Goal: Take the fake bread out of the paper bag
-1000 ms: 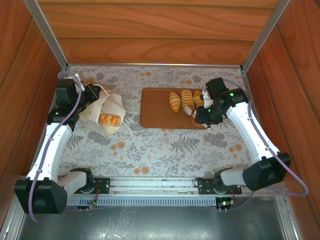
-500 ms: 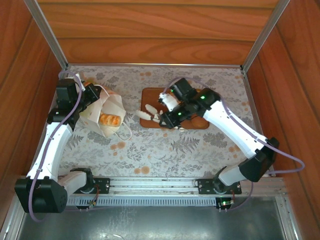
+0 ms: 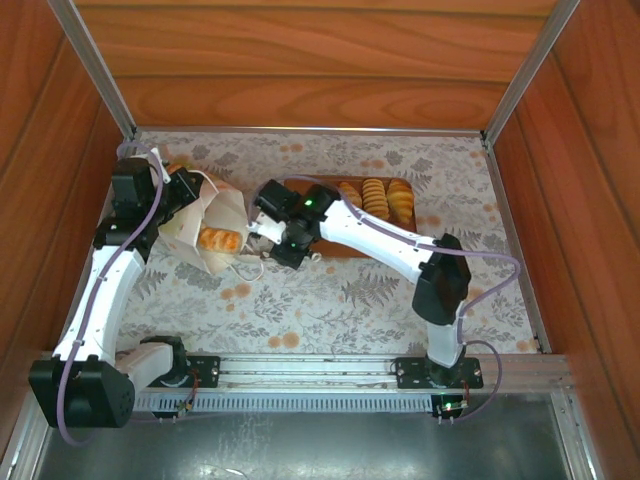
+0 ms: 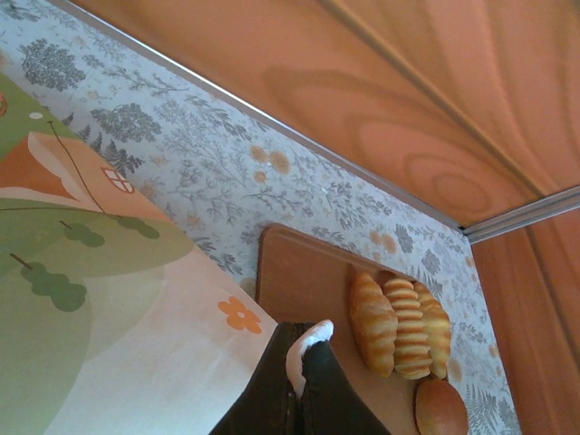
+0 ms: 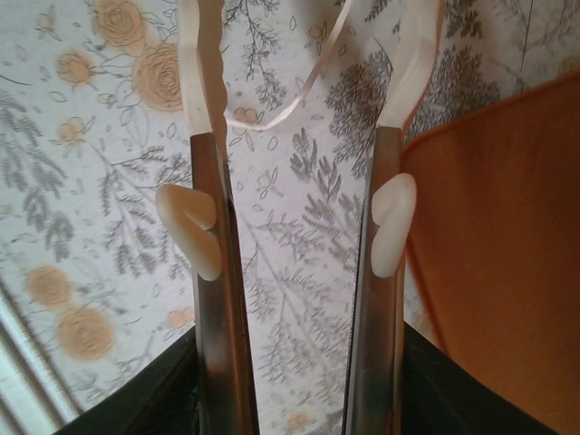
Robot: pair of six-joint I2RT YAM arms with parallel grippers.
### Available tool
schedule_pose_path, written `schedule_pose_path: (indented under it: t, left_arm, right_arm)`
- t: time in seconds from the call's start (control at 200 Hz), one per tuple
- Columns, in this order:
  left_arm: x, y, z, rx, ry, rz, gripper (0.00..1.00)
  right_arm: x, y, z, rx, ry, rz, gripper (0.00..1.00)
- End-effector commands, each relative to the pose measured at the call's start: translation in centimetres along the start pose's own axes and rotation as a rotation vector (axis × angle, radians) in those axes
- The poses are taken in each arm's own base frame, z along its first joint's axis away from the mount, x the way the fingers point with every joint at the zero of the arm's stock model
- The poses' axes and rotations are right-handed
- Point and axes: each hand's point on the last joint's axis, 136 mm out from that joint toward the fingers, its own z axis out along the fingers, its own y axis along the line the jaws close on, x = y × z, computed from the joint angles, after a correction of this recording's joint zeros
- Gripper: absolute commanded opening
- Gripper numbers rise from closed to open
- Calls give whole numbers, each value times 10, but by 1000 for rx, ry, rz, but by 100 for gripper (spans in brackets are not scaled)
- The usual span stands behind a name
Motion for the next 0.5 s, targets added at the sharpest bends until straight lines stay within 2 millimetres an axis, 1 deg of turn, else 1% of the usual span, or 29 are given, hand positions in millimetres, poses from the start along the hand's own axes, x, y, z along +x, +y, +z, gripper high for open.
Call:
schedule_pose_path:
  t: [0.0, 0.175, 0.495]
  left_arm:
    - [-11, -13, -10, 35, -32, 20, 0]
    - [-11, -13, -12, 33, -35, 22, 0]
    - [-11, -12, -13, 32, -38, 22, 0]
  right_arm:
    - [-15, -16, -9, 110, -10, -94, 53]
    - [-33, -16, -1, 126, -31, -139, 55]
    - [-45, -11, 25, 87, 13, -189, 53]
